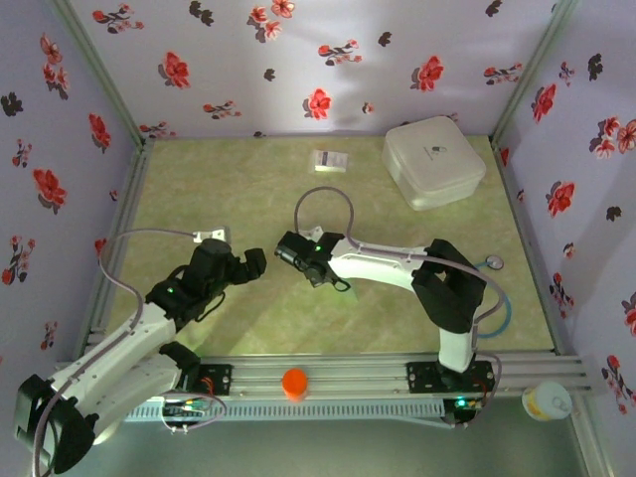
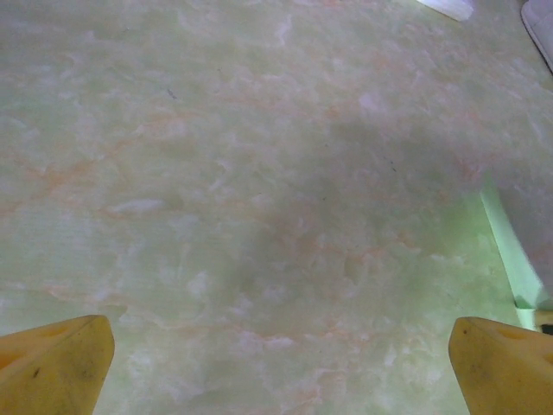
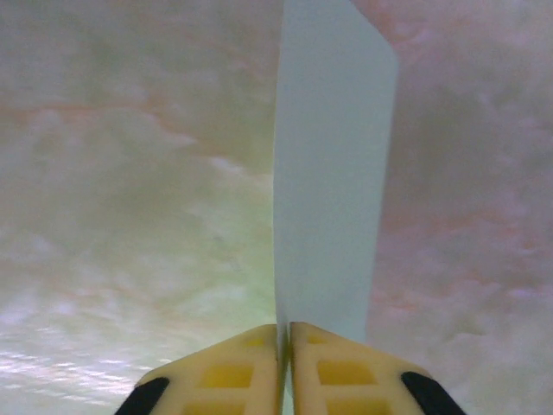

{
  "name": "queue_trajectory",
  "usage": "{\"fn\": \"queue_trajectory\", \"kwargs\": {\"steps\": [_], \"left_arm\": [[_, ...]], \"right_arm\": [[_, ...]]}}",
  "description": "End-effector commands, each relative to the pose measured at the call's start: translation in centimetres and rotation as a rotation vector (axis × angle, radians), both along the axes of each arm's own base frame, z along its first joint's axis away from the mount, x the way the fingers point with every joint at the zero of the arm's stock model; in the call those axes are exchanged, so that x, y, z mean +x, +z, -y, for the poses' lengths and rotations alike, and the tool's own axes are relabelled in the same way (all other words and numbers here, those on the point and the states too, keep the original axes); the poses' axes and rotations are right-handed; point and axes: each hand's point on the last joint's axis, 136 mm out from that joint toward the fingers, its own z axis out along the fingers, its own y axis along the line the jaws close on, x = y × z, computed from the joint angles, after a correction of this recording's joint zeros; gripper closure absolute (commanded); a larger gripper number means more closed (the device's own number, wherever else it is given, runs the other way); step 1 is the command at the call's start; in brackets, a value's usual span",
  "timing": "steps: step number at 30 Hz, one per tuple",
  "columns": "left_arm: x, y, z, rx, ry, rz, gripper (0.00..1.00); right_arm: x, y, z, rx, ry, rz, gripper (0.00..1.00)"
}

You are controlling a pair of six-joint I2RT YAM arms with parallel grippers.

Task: Fold a paper plane with a square sheet of paper (pick it up from the middle)
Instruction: Turn over the paper at the center of the table, then third fold the triangle at the center of the table.

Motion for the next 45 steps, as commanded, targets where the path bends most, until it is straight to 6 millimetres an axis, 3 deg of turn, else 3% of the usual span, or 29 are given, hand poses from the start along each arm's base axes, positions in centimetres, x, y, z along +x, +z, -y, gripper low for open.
{"fn": "queue_trajectory", "kwargs": {"steps": [1,5,10,15,21,24,33,45], "left_arm": [[0.1,0.8,-0.7,-0.006,0.041,0.003,0.0],[0.0,0.7,-0.4,-0.022,0.031,-0.006,0.02],[0.0,0.1,0.1,-0.027,0.023,-0.039,0.06],[0.3,-0.5,0.7,-0.031,0.016,-0.072,0.14],[0.8,-1.7,2.4,-0.028,-0.046,-0.127,0.23],[1.0,-2.4,3.6,-0.026,-0.098,-0.171,0.31],[1.4,-2.9,6.6,-0.087,-0.187,-0.226,0.34],[1.2,-3.3,8.0,-0.133,-0.238,-0.264,0.34]], "right_arm": [[-0.8,-1.3,-2.3,0.136,-0.009,-0.116,0.82],[-1.0,-0.4,-3.6,0.308,-0.015,-0.162,0.66],[-0.8,2.6,-4.4,0.595,-0.025,-0.186,0.59],[0.5,4.2,-1.1,0.795,-0.129,-0.147,0.64],[1.7,3.0,3.9,0.967,-0.309,-0.149,0.74],[1.8,2.5,4.9,1.017,-0.346,-0.17,0.76],[1.6,0.3,4.8,1.02,-0.369,-0.254,0.79],[1.1,-2.4,4.1,1.009,-0.389,-0.348,0.85]]}}
